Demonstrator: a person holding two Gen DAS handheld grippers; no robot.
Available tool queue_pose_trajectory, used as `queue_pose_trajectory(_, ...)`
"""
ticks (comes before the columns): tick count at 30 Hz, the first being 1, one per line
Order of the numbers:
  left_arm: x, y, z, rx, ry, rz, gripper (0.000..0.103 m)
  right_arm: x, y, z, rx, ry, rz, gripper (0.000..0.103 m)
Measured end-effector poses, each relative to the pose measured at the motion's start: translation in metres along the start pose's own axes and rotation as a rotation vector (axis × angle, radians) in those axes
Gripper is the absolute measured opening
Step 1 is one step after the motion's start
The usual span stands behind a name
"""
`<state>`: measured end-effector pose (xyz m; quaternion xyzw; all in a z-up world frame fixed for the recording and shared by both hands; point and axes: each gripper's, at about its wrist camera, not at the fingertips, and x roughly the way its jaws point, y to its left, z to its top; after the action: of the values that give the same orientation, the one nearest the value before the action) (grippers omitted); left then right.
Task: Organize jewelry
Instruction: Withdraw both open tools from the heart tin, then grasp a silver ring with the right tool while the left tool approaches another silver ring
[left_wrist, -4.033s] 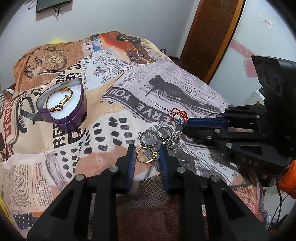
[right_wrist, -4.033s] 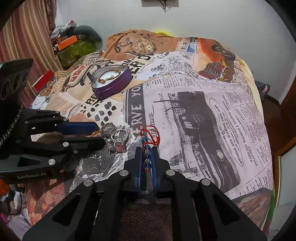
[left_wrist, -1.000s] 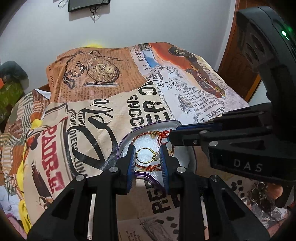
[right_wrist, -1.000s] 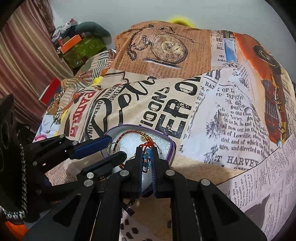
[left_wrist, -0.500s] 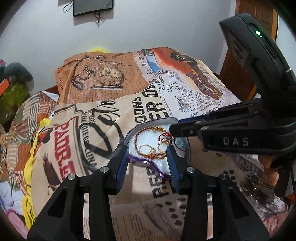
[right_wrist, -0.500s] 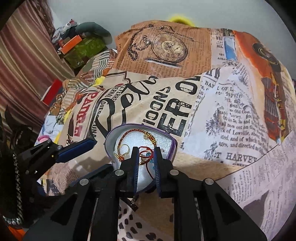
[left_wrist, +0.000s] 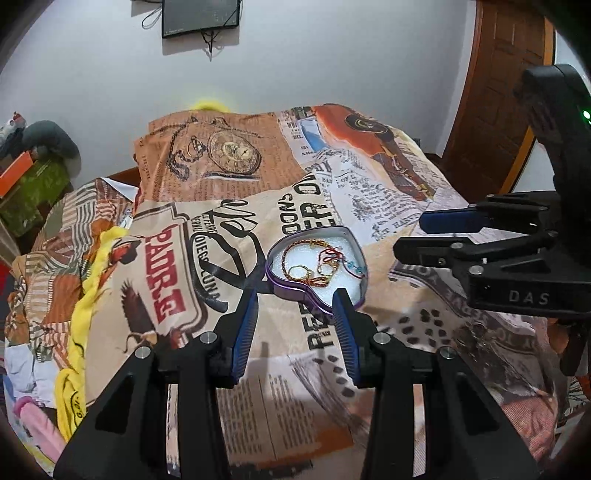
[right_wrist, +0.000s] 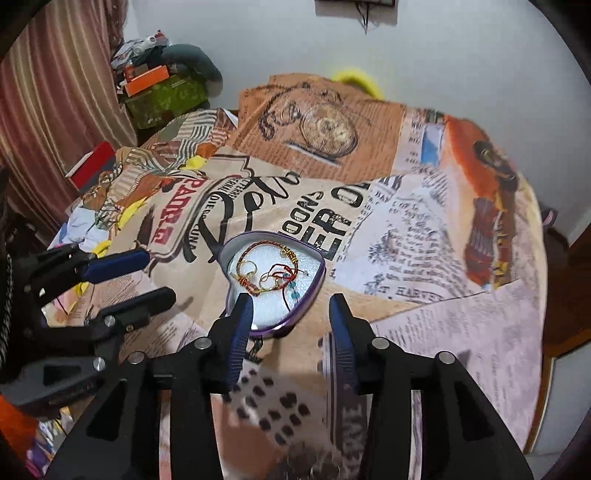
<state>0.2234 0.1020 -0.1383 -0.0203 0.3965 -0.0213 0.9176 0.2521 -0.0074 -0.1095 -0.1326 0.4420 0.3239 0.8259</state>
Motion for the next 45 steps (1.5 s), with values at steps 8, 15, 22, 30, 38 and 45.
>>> queue_pose_trajectory(8, -0.041, -0.019, -0.009, 0.022, -0.044, -0.013, 0.046, -0.037, 0.006, -0.017, 0.003, -0.052, -0.014, 0.039)
queue_pose_trajectory(15, -0.051, -0.041, -0.025, 0.024, -0.03, -0.052, 0.046, -0.066, -0.001, -0.044, 0.027, -0.096, -0.038, 0.04)
queue_pose_trajectory(22, -0.04, -0.06, -0.041, 0.01, 0.023, -0.101, 0.047, -0.079, -0.021, -0.074, 0.071, -0.097, -0.072, 0.04)
queue_pose_trajectory(30, -0.019, -0.084, -0.051, 0.031, 0.087, -0.135, 0.047, -0.077, -0.039, -0.108, 0.103, -0.07, -0.095, 0.04)
queue_pose_trajectory(38, 0.005, -0.098, -0.062, 0.026, 0.133, -0.149, 0.047, -0.051, -0.037, -0.124, 0.08, -0.013, -0.053, 0.04)
queue_pose_trajectory(45, 0.014, -0.098, -0.063, 0.051, 0.136, -0.139, 0.047, -0.031, -0.032, -0.123, 0.043, -0.003, -0.013, 0.04)
